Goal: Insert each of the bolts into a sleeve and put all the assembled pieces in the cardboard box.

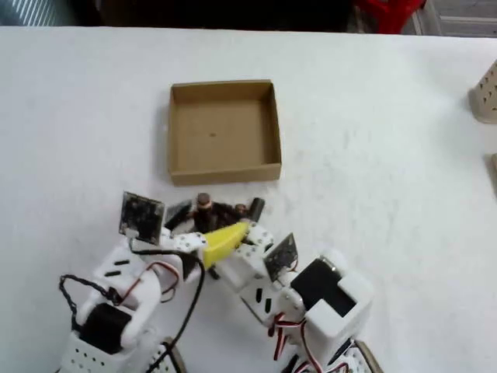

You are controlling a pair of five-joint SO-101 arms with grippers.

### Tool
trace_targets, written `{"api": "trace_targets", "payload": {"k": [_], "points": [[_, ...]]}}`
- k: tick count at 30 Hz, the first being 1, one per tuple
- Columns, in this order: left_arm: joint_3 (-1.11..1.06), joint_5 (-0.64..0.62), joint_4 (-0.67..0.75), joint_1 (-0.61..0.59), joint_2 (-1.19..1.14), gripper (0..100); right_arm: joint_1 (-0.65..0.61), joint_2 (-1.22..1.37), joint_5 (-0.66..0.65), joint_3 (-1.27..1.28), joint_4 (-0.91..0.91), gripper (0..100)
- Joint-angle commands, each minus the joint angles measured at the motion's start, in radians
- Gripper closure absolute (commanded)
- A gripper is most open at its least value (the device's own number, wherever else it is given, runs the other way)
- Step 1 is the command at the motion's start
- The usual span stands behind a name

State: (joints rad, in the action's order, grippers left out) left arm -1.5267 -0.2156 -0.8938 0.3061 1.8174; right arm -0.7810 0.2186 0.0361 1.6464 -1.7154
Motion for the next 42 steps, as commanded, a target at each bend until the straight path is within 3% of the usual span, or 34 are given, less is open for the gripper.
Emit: {"api": "trace_targets", "payload": {"k": [1,12,20,25,36,42], "points": [[0.083,-0.012,-0.005,-0.071,-0.008,60,0.012,-0.025,-0.005,-0.012,0.021,98.3],[0.144,-0.011,-0.005,-0.229,-0.008,61,0.012,-0.025,-0.005,-0.012,0.021,98.3],[0.196,-0.011,0.015,-0.321,-0.015,85,0.01,-0.025,-0.005,-0.006,0.022,98.3],[0.201,-0.006,0.017,-0.329,-0.028,89,0.01,-0.027,-0.005,-0.005,0.022,98.3],[0.393,-0.006,0.023,-0.371,-0.601,89,0.051,-0.033,-0.005,-0.011,0.021,98.3],[0.358,-0.005,0.003,-0.383,-0.757,89,0.068,-0.035,-0.005,-0.011,0.016,98.3]]}}
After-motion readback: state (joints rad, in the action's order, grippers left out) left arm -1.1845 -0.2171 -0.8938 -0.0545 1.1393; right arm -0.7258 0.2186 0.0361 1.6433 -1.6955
